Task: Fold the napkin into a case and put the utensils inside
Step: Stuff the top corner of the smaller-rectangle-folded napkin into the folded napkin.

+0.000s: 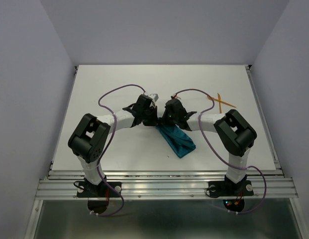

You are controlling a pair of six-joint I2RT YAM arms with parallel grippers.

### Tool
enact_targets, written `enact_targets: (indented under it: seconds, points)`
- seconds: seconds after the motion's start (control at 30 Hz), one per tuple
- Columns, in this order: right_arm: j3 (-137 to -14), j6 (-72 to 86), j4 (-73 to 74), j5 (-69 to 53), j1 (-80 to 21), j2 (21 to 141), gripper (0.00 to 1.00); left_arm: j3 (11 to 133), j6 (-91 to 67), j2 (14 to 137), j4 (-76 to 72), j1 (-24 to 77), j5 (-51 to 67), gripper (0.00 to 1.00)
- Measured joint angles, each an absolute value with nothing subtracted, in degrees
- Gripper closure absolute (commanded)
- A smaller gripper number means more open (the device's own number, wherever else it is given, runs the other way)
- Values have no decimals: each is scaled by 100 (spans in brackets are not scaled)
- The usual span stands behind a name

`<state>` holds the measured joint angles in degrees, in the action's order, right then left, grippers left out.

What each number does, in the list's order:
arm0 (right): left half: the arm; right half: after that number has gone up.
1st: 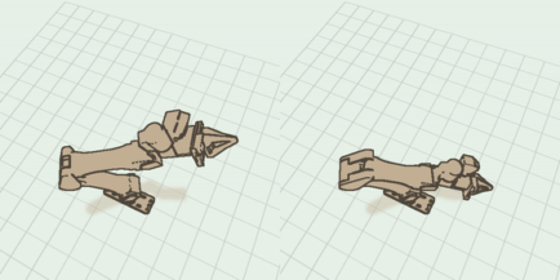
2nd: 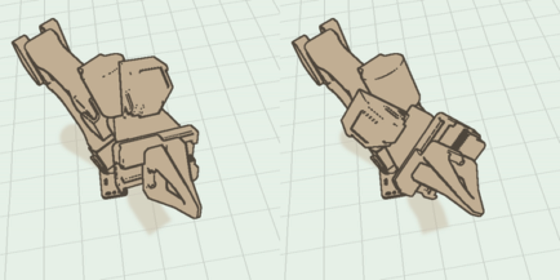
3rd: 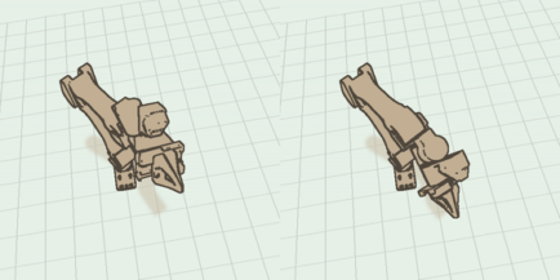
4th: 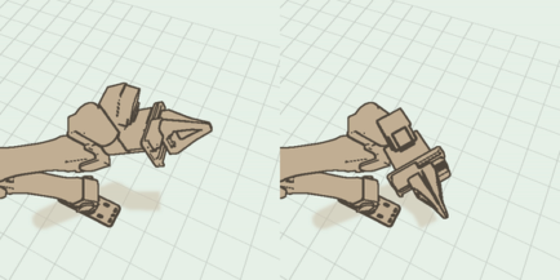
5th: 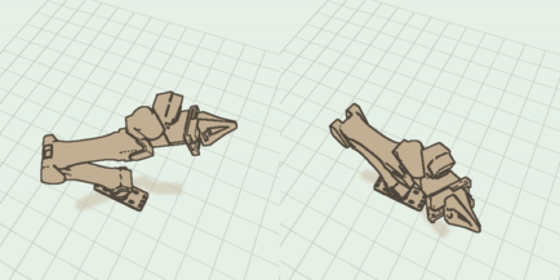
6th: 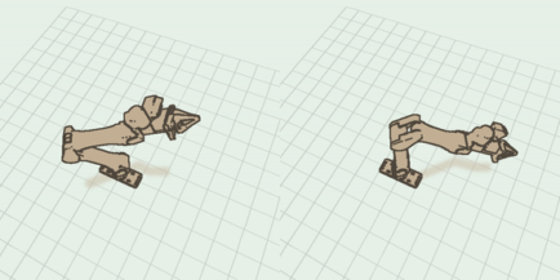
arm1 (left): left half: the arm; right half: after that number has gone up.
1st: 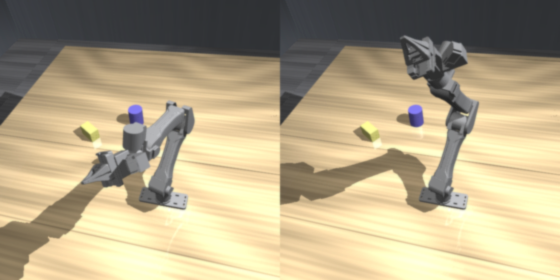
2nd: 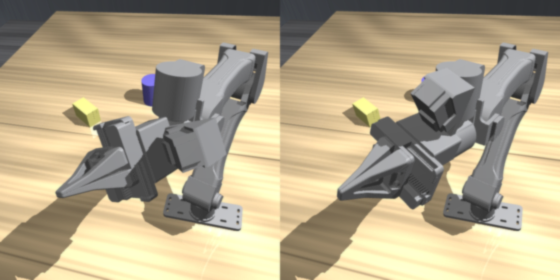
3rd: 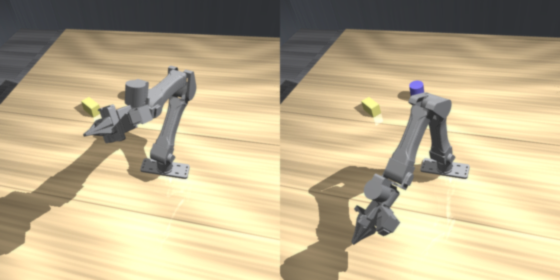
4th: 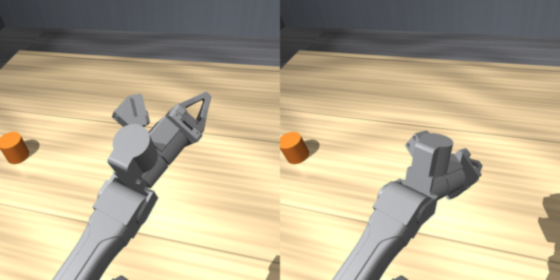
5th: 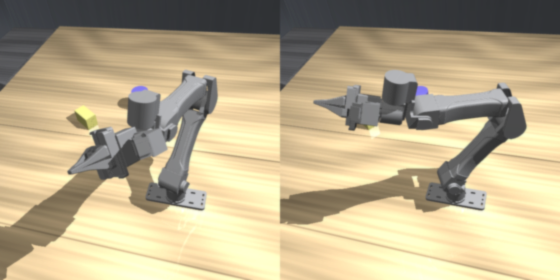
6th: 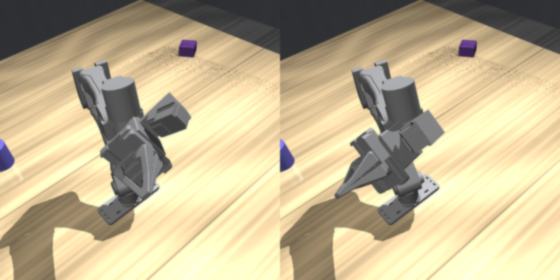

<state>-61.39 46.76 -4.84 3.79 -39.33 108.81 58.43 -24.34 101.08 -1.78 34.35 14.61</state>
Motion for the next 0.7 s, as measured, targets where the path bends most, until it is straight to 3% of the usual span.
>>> enact_targets:
  seconds: [0.7]
  points:
    - [-6001, 4936, -1066, -217, -3859, 11010, 99, 5852, -2569, 10230, -233, 3345, 1619, 100]
